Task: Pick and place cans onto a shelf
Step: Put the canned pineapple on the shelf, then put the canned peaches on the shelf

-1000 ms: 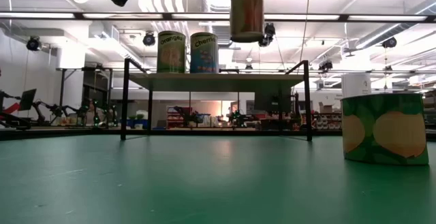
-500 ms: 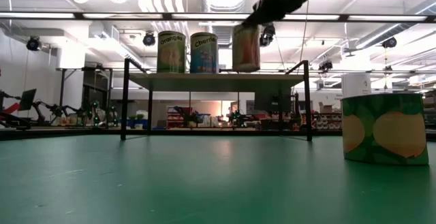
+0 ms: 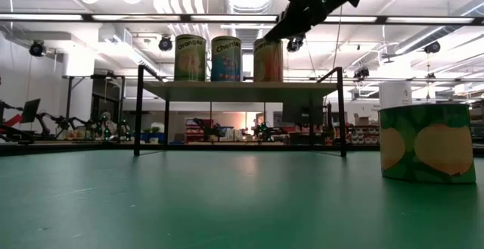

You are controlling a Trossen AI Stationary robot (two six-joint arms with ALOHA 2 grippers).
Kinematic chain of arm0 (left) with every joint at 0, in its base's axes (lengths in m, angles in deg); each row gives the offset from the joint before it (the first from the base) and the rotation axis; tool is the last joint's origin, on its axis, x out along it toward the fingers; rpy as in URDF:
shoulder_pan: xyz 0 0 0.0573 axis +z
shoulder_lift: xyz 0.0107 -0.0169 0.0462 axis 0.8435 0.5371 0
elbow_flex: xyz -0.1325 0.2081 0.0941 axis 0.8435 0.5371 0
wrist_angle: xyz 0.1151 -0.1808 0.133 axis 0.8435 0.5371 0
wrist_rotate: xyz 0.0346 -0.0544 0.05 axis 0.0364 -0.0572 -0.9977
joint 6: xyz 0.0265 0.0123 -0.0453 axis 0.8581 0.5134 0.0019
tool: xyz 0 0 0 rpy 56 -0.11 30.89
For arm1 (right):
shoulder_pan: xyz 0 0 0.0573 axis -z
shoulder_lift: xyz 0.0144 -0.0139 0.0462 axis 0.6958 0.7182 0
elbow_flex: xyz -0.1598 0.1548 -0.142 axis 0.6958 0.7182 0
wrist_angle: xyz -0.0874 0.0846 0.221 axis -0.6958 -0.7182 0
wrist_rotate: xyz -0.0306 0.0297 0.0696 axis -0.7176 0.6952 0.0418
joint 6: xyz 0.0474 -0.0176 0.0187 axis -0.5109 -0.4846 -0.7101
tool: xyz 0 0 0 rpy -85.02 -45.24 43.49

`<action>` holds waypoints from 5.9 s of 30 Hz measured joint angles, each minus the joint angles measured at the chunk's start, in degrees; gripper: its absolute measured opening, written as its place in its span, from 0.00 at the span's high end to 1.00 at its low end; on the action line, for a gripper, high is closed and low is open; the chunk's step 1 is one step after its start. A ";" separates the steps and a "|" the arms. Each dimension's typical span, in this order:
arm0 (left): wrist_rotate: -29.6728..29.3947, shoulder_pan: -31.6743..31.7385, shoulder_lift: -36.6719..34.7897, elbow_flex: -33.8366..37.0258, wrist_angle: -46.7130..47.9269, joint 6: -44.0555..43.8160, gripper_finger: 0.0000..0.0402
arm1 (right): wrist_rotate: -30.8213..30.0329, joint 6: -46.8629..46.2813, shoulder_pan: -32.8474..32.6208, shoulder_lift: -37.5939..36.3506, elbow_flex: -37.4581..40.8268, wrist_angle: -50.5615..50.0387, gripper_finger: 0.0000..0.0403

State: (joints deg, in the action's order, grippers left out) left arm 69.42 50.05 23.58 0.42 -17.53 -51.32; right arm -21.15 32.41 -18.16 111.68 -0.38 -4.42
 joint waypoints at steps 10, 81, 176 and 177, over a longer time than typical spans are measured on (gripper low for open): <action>0.00 0.00 0.00 -0.02 0.06 -0.02 1.00 | -1.38 -4.13 -0.02 -0.68 -6.03 -3.57 0.72; 0.02 0.00 0.07 -0.11 1.95 -0.52 1.00 | -23.14 -1.15 0.70 9.16 -17.31 -19.90 0.97; 0.04 0.00 0.04 -0.13 3.50 -4.59 1.00 | -4.50 -77.27 -35.67 -1.35 1.23 -50.93 0.97; 0.04 0.00 0.04 -0.13 3.50 -4.59 1.00 | -4.22 -80.67 -37.79 -1.36 1.42 -50.91 0.97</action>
State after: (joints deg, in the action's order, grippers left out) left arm 69.46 50.05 23.62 0.29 -14.03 -55.91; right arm -25.37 -48.26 -55.95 110.33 1.04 -55.32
